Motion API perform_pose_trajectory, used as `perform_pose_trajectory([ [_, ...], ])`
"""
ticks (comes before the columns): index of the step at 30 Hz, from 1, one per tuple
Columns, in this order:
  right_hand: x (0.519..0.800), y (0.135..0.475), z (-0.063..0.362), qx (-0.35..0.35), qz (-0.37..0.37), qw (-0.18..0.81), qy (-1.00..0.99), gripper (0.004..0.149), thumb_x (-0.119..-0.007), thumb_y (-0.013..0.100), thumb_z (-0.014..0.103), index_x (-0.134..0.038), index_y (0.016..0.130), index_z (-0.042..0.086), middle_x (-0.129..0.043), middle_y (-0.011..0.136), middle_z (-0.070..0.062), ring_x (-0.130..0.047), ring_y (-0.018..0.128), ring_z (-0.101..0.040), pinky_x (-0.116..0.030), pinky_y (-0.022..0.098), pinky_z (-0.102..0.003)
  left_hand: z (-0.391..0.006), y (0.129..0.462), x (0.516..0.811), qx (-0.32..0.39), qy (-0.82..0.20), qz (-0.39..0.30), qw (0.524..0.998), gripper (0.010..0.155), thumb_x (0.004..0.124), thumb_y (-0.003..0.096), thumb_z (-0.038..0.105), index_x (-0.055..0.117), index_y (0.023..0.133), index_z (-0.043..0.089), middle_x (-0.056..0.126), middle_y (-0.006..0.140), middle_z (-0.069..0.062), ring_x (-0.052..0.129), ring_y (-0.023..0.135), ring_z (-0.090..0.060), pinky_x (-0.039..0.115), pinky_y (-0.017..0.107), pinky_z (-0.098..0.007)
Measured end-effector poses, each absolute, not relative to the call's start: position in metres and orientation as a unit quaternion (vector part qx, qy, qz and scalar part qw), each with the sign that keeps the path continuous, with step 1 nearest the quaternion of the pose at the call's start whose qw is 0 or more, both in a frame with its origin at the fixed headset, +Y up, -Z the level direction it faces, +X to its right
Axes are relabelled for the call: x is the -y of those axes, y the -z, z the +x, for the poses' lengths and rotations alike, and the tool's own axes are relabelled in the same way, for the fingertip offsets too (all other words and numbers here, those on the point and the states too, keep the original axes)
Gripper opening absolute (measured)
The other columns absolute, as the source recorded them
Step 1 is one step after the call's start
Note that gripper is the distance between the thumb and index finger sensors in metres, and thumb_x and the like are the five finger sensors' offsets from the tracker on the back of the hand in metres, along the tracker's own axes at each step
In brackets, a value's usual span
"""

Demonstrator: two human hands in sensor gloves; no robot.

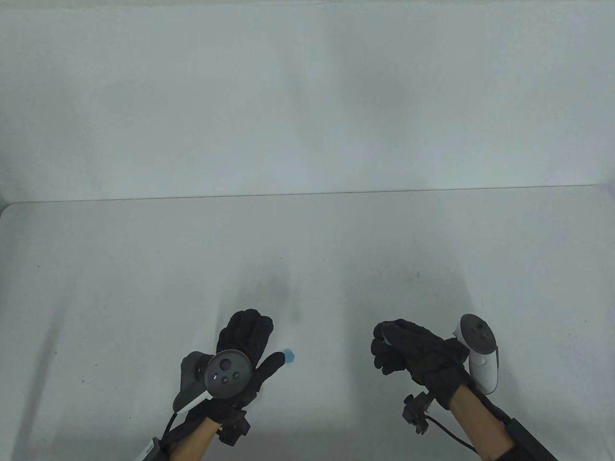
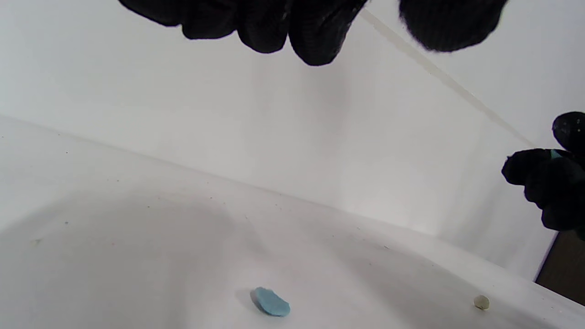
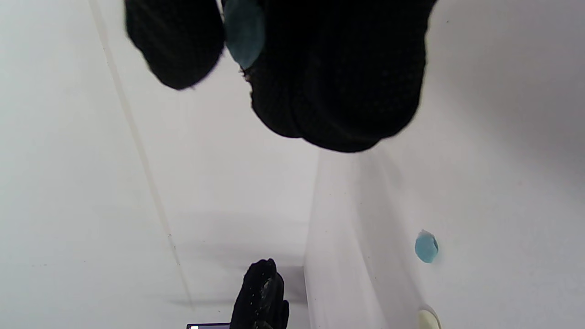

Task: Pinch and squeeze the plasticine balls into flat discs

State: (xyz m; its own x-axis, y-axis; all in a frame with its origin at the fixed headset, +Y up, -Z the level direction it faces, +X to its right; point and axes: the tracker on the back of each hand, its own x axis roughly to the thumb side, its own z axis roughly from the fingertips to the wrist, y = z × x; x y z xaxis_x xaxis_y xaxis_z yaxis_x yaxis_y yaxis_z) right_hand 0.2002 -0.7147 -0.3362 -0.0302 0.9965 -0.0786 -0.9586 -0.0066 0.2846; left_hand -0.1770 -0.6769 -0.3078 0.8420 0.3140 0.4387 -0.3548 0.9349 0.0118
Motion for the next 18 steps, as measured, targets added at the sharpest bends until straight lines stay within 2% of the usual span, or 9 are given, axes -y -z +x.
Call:
perform_pose_trajectory([
  [3,0.7130,0.3365,0.1998,-0.128,0.075,0.688,-0.710,0.043,-0.082,0.052,0.041,-0.083,0.082,0.010,-0.101,0.061,-0.004,-0.108,0.043,-0.018,-0.099,0.027,-0.021,-0.1772,0.3082,0.6768,0.221,-0.177,0.048,0.958,0.076,0.063,0.0547,0.051,0.051,0.114,0.005,0.043,0.116,-0.029,0.043,0.106,-0.057,0.045,0.073,-0.063],
  [8,0.7127,0.3361,0.1993,-0.118,0.060,0.684,-0.717,0.044,-0.081,0.052,0.041,-0.085,0.075,0.004,-0.102,0.050,-0.001,-0.108,0.031,-0.014,-0.098,0.017,-0.019,-0.1776,0.3076,0.6760,0.221,-0.177,0.051,0.958,0.076,0.063,0.0547,0.051,0.051,0.114,0.005,0.043,0.116,-0.029,0.044,0.106,-0.057,0.045,0.073,-0.063],
  [11,0.7132,0.3357,0.1992,-0.114,0.061,0.672,-0.729,0.043,-0.080,0.052,0.042,-0.084,0.075,0.005,-0.101,0.051,0.000,-0.108,0.033,-0.014,-0.098,0.019,-0.019,-0.1778,0.3075,0.6761,0.220,-0.177,0.050,0.958,0.076,0.063,0.0547,0.051,0.051,0.114,0.005,0.042,0.116,-0.029,0.043,0.106,-0.057,0.045,0.073,-0.063],
  [14,0.7154,0.3353,0.2005,-0.111,0.058,0.678,-0.724,0.043,-0.077,0.054,0.044,-0.081,0.081,0.010,-0.099,0.059,-0.001,-0.106,0.042,-0.017,-0.098,0.026,-0.021,-0.1781,0.3071,0.6750,0.220,-0.177,0.054,0.958,0.076,0.063,0.0547,0.051,0.051,0.114,0.005,0.042,0.116,-0.028,0.043,0.106,-0.057,0.045,0.073,-0.063],
  [16,0.7192,0.3363,0.2018,-0.134,0.069,0.696,-0.702,0.064,-0.068,0.055,0.057,-0.075,0.091,0.003,-0.096,0.071,-0.012,-0.103,0.052,-0.026,-0.096,0.033,-0.026,-0.1781,0.3075,0.6755,0.220,-0.177,0.051,0.958,0.076,0.063,0.0546,0.051,0.051,0.114,0.005,0.042,0.116,-0.029,0.043,0.106,-0.057,0.045,0.073,-0.063],
  [18,0.7221,0.3357,0.2021,-0.144,0.069,0.713,-0.683,0.075,-0.062,0.056,0.063,-0.072,0.094,0.000,-0.093,0.077,-0.017,-0.101,0.056,-0.031,-0.095,0.036,-0.029,-0.1780,0.3071,0.6757,0.220,-0.175,0.050,0.958,0.076,0.063,0.0547,0.051,0.051,0.114,0.005,0.042,0.116,-0.029,0.043,0.106,-0.057,0.045,0.073,-0.063],
])
